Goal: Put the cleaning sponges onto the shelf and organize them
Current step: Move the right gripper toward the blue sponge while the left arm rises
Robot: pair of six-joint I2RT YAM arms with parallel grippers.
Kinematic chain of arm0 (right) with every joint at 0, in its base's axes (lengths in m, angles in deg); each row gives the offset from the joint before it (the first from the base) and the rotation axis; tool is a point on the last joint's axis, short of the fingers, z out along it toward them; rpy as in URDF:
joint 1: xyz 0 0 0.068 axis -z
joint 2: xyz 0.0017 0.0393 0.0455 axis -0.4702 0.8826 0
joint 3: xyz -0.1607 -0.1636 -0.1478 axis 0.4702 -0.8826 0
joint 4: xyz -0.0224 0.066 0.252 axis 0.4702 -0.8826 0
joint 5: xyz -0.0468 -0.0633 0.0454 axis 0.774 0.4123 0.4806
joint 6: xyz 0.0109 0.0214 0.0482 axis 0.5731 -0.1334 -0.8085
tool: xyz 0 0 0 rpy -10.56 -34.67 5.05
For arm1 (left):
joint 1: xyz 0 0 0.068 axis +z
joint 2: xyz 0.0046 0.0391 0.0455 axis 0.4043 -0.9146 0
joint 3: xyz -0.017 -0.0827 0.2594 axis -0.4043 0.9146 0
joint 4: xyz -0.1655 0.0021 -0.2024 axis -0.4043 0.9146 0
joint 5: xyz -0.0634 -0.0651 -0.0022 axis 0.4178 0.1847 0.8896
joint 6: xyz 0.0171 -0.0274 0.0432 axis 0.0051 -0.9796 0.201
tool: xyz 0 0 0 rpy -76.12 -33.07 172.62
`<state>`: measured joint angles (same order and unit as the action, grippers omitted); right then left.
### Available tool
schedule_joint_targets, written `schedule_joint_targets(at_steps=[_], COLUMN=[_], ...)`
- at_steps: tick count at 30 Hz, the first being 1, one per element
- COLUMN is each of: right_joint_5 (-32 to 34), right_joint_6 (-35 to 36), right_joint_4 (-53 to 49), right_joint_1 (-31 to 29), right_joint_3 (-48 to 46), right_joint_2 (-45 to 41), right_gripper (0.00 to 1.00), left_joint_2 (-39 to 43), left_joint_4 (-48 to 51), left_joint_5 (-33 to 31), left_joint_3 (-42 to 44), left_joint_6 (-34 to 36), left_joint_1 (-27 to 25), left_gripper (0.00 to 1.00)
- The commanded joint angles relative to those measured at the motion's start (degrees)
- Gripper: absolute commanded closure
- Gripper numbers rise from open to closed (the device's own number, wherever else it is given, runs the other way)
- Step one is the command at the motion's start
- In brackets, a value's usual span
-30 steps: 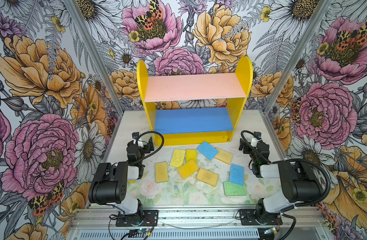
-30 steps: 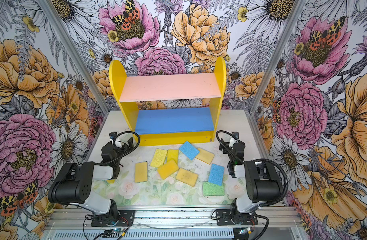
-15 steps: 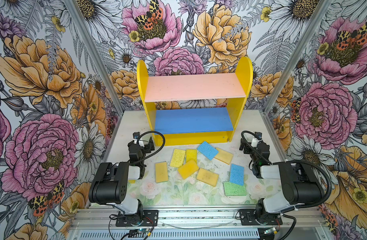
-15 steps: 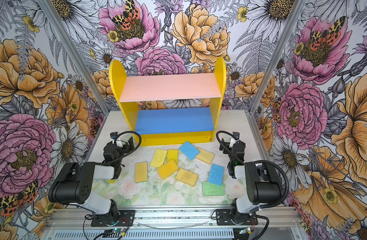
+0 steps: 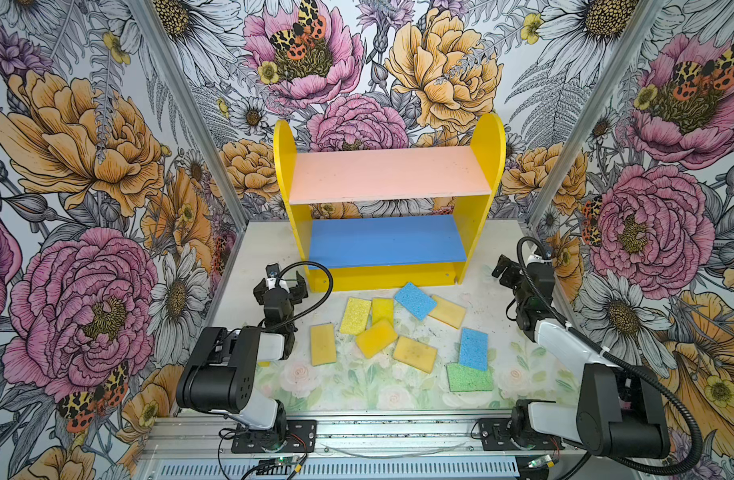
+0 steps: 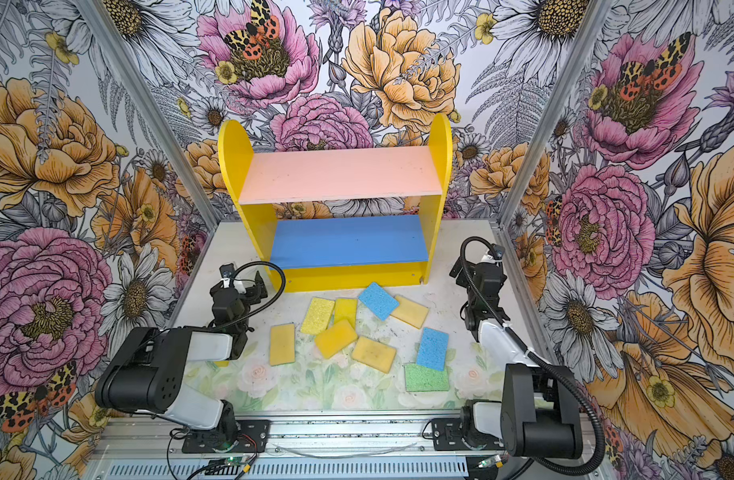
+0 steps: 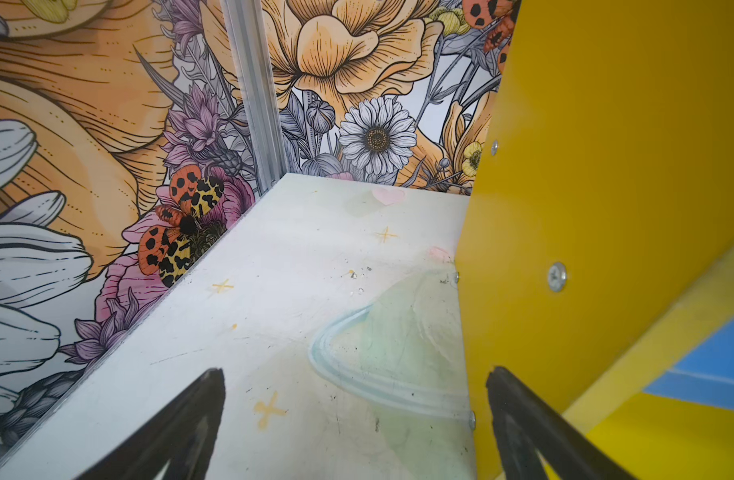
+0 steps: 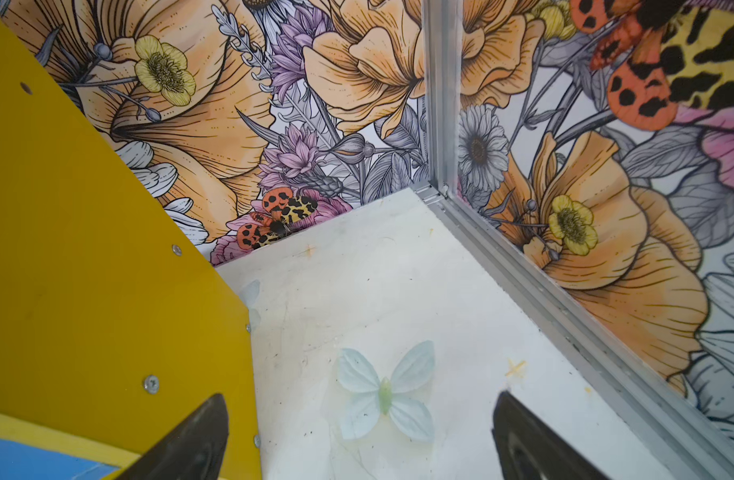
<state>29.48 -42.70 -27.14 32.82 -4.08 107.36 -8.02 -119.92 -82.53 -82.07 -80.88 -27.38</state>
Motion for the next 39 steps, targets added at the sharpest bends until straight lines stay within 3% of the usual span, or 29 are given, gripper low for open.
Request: schedule_joint_targets(at_steps=[1,2,6,8,19,23,30,39], right_joint_5=[-7.45,-8.38,-10.43,-11.56,-22.22,-24.49,-23.37,-32.01], right_joint_6=[-3.61,-3.52,-3.19,-3.18,-3.03,-4.25,-6.32,-11.44], right_joint_4=[-4.98,-5.60,-7.60,-9.57,-23.11,-27.45,-37.03,-40.86], right_joint_1=[0.45,0.42,0.28,-0.01,-0.89,-1.06,-1.07,-1.34], right_joint_3=[3.94,4.59,5.98,7.24,14.52,14.30,14.00,11.90], right_joint_2=[0.50,0.63,0.96,1.59,2.10,0.00,-4.41,-8.56], right_gripper=[0.01,0.01,0.00,0.01,0.00,0.01,0.01,0.04], left_joint_2=[3.44,5.79,12.54,15.03,20.56,22.25,24.20,27.08], left_joint_4=[5.85,11.83,29.94,38.25,67.07,72.05,76.26,74.18], left_joint_5=[-4.84,-7.57,-8.84,-11.35,-7.78,2.37,11.62,25.72], left_joint_3=[-1.92,-4.41,-13.09,-15.97,-29.07,-28.63,-25.50,-19.83], left_joint_6=[1.20,1.05,2.00,-2.58,-17.45,-22.57,-27.33,-33.65], left_joint_1=[-1.20,-1.98,-1.92,-1.84,-10.04,-11.13,-13.83,-14.42], left_gripper=[0.01,0.01,0.01,0.01,0.01,0.01,0.01,0.01])
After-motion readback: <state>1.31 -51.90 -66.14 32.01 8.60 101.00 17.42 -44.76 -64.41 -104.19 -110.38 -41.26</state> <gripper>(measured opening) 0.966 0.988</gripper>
